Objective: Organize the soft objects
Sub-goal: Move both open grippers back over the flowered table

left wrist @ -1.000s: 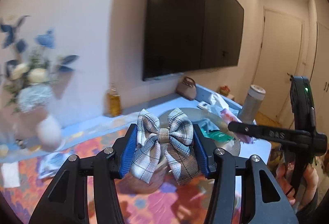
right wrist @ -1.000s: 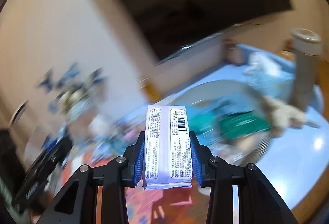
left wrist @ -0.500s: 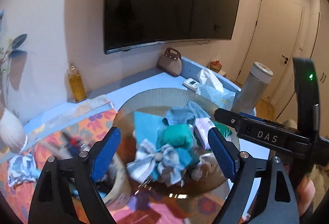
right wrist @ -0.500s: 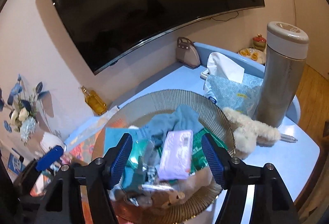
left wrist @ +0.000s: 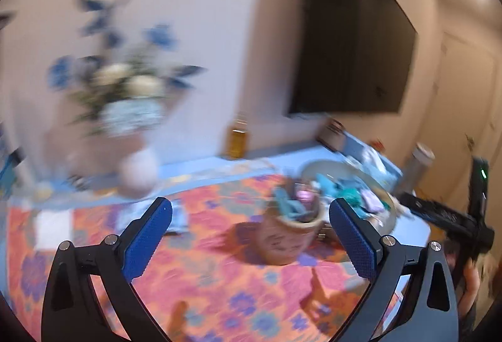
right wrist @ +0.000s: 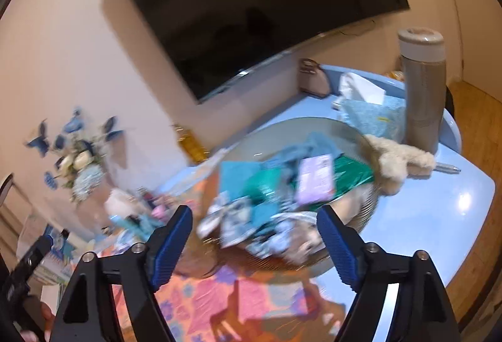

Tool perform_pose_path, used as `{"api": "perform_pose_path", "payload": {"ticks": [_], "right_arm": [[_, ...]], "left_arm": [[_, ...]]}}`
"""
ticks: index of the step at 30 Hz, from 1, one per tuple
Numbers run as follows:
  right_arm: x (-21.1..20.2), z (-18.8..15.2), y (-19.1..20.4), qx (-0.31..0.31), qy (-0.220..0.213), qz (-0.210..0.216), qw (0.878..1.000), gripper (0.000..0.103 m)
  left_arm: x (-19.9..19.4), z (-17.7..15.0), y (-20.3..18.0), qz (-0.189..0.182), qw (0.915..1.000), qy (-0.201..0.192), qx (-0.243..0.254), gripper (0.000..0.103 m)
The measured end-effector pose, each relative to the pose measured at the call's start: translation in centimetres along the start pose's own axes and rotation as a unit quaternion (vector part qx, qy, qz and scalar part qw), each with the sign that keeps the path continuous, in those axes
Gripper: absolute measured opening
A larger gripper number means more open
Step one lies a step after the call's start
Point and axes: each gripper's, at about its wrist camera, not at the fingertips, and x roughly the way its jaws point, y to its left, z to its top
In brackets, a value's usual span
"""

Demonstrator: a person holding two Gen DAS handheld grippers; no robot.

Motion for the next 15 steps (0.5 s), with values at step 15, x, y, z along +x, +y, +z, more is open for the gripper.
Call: {"api": "perform_pose_path", "payload": {"ticks": [15], "right_arm": [[0.4,-11.6,21.8,-0.312,-0.015,0.1,0.945,0.103]], "left_arm": [[-2.9,-11.9,18.1,0.267,0.959,0.075,-0.06,0.102]]}}
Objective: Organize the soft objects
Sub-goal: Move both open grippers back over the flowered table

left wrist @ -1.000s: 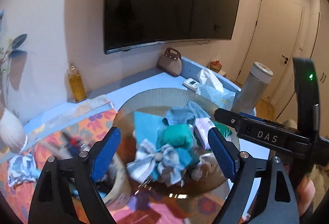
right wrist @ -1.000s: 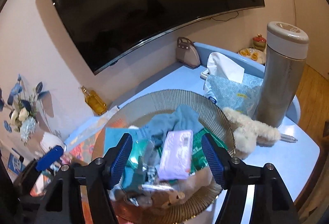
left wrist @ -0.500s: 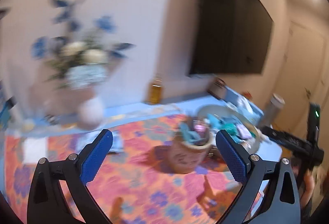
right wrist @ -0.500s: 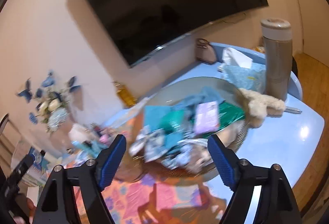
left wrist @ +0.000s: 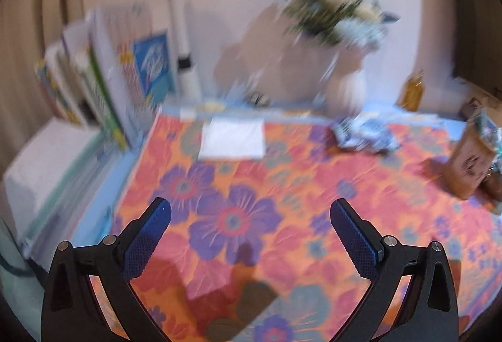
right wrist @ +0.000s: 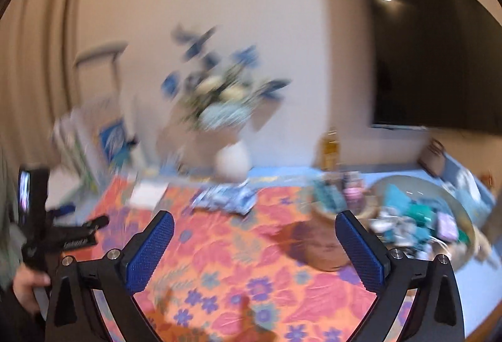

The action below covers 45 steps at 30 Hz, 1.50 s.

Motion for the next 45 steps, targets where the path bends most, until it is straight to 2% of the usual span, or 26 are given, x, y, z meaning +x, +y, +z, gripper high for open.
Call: {"api": "perform_pose_path", "payload": {"ticks": [4,6,7,9,12,14,16,19,28,39,45], "right_arm": [[4.9,-2.0,3.5,-0.041,0.047,-0.004,0.998,0.103],[6.8,-3.3,4.0,-0.048,0.062,-0.002,0.997,0.103],[7.9,-4.0,4.0,-0.047,0.07,-0.006,0.996,0.103],[10.1,-5.3,3.9,-0.036,0.086,-0.01,0.996,0.103],[13.0,-7.0,3.0,0.004,0.105,-0.003,0.994,0.103],[15.0,-7.9,2.1,0.031,0.154,-0.017,0.987,0.103],[15.5,-8.0,1.5,0.047,0.161,-0.031,0.985,0.103],[15.7,-8.2,1.0,0.059,0.168,-0.008,0.984,0.103],[17.0,-8.4,1.7,0.043,0.207,-0.015,0.977,0.103],[17.4,-8.4,1.3,0.055,0.209,0.01,0.976,0.103],[17.3,-8.5,1.3,0.061,0.21,-0.001,0.976,0.103]], "left_arm": [[3.4,-2.9,1.3,-0.015,0.9993,0.034,-0.007,0.102],[4.2,-4.4,1.4,-0.022,0.9991,0.037,-0.003,0.102],[5.0,-5.1,1.6,-0.024,0.9982,0.054,-0.005,0.102],[5.5,-5.1,2.0,-0.052,0.9951,0.082,-0.02,0.102],[5.6,-5.3,2.7,-0.059,0.9943,0.078,-0.043,0.102],[6.0,-5.4,2.8,-0.067,0.9922,0.093,-0.049,0.102],[6.5,-5.4,2.7,-0.071,0.9911,0.101,-0.05,0.102],[6.8,-5.3,2.5,-0.059,0.9915,0.106,-0.048,0.102],[7.1,-5.2,2.3,-0.046,0.9921,0.112,-0.033,0.102],[7.2,-5.2,2.1,-0.044,0.9921,0.114,-0.028,0.102],[7.2,-5.3,2.0,-0.038,0.9923,0.115,-0.024,0.102]]}}
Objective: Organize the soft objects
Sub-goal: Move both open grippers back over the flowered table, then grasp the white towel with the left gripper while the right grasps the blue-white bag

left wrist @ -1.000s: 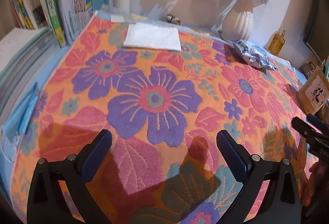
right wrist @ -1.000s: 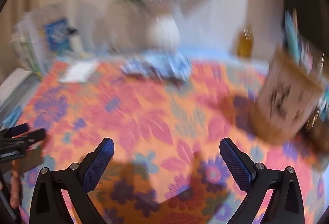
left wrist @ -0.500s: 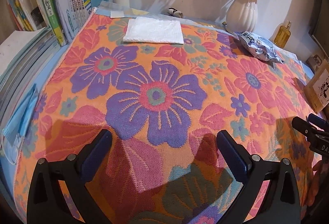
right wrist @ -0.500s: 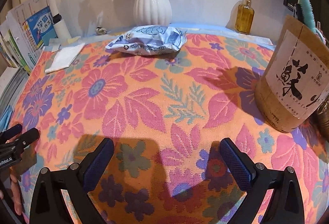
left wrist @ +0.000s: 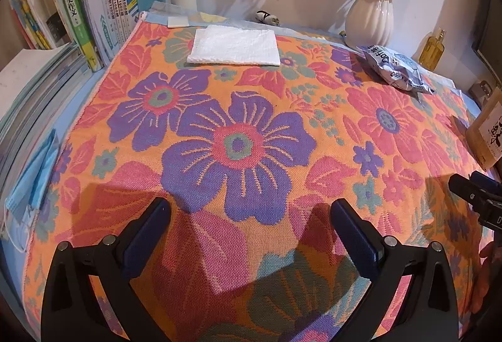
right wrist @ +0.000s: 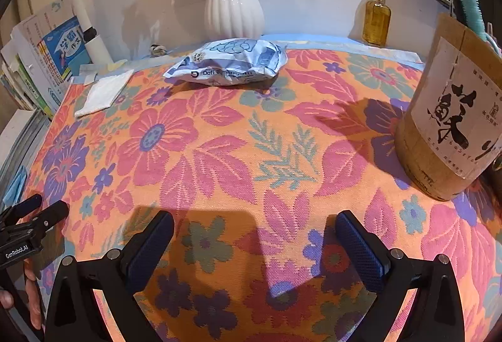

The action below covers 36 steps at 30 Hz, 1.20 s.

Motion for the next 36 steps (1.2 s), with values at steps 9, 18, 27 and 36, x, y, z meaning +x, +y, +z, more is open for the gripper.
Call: {"api": "perform_pose_path", "payload": {"ticks": [9,18,27,36], "right_arm": [[-0.3,-0.4,0.0,-0.003,-0.001,-0.026,1.0,0.103],[-0.8,-0.5,0.4,-0.014,-0.015,-0.039,0.999,0.103],[-1.0,-0.6,0.7,-0.026,-0.017,-0.046,0.998,0.103],[1.0,1.5,0.4,-0.086,0.132,0.01,0.987,0.103]], "left_arm": [[-0.1,-0.2,0.0,0.008,1.0,0.0,0.001,0.102],[-0.2,-0.3,0.2,0.011,0.9999,-0.001,-0.003,0.102],[-0.2,-0.2,0.3,0.014,0.9998,0.008,-0.006,0.102],[-0.2,6.2,1.7,-0.073,0.9949,0.061,-0.031,0.102]]}}
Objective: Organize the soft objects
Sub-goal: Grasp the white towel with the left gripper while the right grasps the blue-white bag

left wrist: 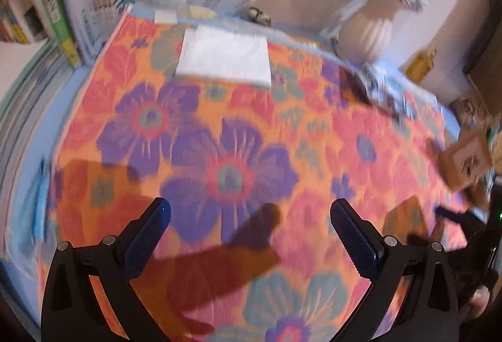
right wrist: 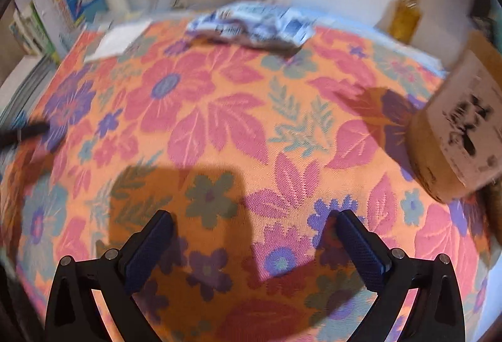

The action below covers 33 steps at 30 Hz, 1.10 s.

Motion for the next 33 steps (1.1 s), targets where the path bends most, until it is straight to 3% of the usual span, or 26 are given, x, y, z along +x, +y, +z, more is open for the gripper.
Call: {"api": "perform_pose_path", "payload": {"ticks": [2,5,8,12,14,16,21,22,24,26,27,29,33], "right_arm": [[-0.5,2.0,-0.6,0.015,-0.011,-0.01,1.0,0.103],[-2.1,5.3,-0.4,-0.007,-0.103,-0.057,0.993,0.103],[-1.8,8.4,1.3,-0.083,-0.173,-0.122,0.974,0.103],[1.5,11.8,3.0,-0.164,-0.178,-0.177,0.954,0.103],[2.7,13.3,3.2,-0.192,-0.18,-0.183,0.947,0.103],[3.8,14.6,3.3,-0.21,-0.182,-0.176,0.944,0.103],[5.9,16.4,1.1,-0.159,-0.164,-0.103,0.968,0.103],[5.9,16.4,0.9,-0.15,-0.16,-0.09,0.971,0.103],[5.7,16.5,0.2,-0.139,-0.16,-0.066,0.975,0.101],[5.4,16.1,0.3,-0.142,-0.168,-0.052,0.974,0.085],[5.1,15.8,0.7,-0.148,-0.176,-0.059,0.971,0.078],[4.7,15.1,1.5,-0.164,-0.194,-0.072,0.965,0.066],[3.9,14.6,1.5,-0.164,-0.22,-0.077,0.959,0.057]], "left_arm": [[0.9,2.3,-0.1,0.011,0.9999,-0.008,-0.008,0.102],[3.0,5.3,-0.4,0.058,0.9978,-0.026,-0.018,0.102],[4.8,7.2,-1.1,0.077,0.9961,-0.043,-0.004,0.102],[8.3,9.4,-0.3,0.071,0.9968,-0.031,-0.017,0.102],[9.6,10.2,0.4,0.069,0.9968,-0.027,-0.03,0.102],[9.7,10.6,0.6,0.079,0.9954,-0.049,-0.024,0.102],[10.7,10.8,-0.4,0.112,0.9926,-0.048,0.003,0.102],[10.7,10.9,-0.6,0.115,0.9921,-0.049,0.008,0.099],[10.2,10.8,-1.1,0.115,0.991,-0.068,0.013,0.077],[9.9,10.7,-1.4,0.116,0.9896,-0.082,0.023,0.048],[9.8,10.7,-1.5,0.118,0.9888,-0.087,0.026,0.041],[9.6,10.6,-1.8,0.107,0.9893,-0.095,0.033,0.011],[7.7,9.7,-1.8,0.063,0.9893,-0.127,0.032,0.008]]}}
